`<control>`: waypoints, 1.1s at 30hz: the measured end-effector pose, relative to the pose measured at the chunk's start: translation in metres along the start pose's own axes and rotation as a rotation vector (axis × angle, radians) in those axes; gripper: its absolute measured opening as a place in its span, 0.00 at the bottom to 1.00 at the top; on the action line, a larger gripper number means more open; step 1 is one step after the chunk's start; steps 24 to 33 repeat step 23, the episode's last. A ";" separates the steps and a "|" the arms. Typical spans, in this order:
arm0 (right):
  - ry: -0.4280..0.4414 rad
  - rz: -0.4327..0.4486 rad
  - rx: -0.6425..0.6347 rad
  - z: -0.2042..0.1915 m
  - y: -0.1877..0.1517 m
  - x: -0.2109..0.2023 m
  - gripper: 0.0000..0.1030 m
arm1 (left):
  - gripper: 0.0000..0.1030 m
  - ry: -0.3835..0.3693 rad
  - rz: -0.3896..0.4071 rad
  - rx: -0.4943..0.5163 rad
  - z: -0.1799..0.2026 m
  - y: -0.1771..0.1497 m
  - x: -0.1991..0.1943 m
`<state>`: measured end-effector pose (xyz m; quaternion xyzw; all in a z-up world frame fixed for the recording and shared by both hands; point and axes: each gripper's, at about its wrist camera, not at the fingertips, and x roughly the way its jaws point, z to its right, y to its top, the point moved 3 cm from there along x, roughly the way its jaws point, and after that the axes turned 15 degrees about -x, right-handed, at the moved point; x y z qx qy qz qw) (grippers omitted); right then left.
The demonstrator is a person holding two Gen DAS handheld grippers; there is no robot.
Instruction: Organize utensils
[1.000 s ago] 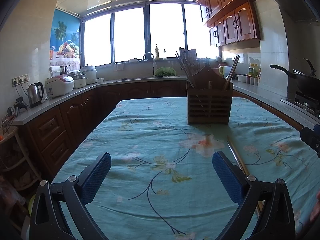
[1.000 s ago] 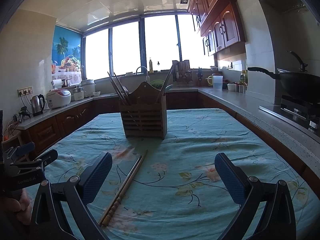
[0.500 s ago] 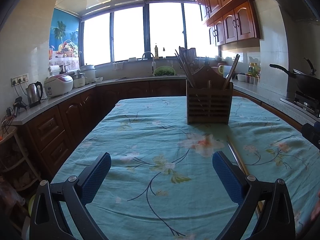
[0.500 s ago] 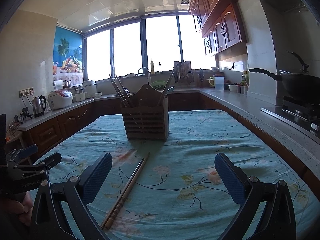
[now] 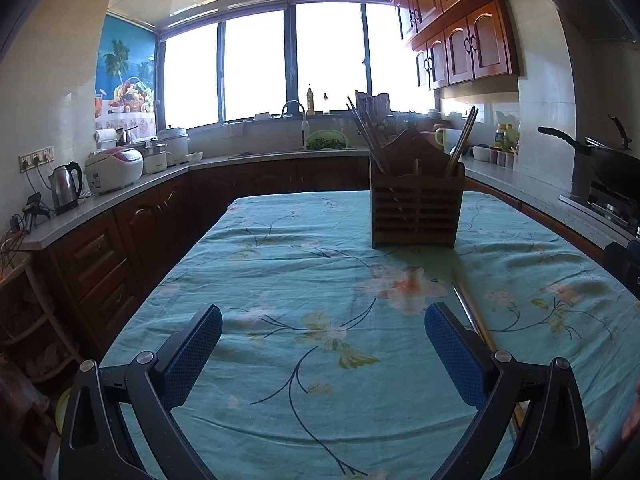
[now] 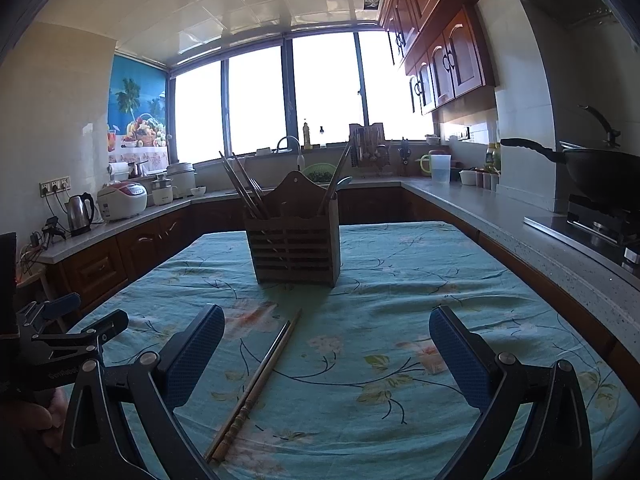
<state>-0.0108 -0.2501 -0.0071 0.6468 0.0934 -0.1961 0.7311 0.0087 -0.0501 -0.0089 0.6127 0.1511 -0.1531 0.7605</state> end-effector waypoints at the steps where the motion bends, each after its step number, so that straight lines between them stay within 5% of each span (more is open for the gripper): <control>1: 0.000 -0.002 0.001 0.000 0.000 0.000 1.00 | 0.99 -0.001 -0.001 -0.001 0.001 0.001 0.000; 33: 0.003 -0.031 0.005 0.003 0.005 0.011 1.00 | 0.99 -0.029 -0.022 -0.008 0.017 0.007 0.002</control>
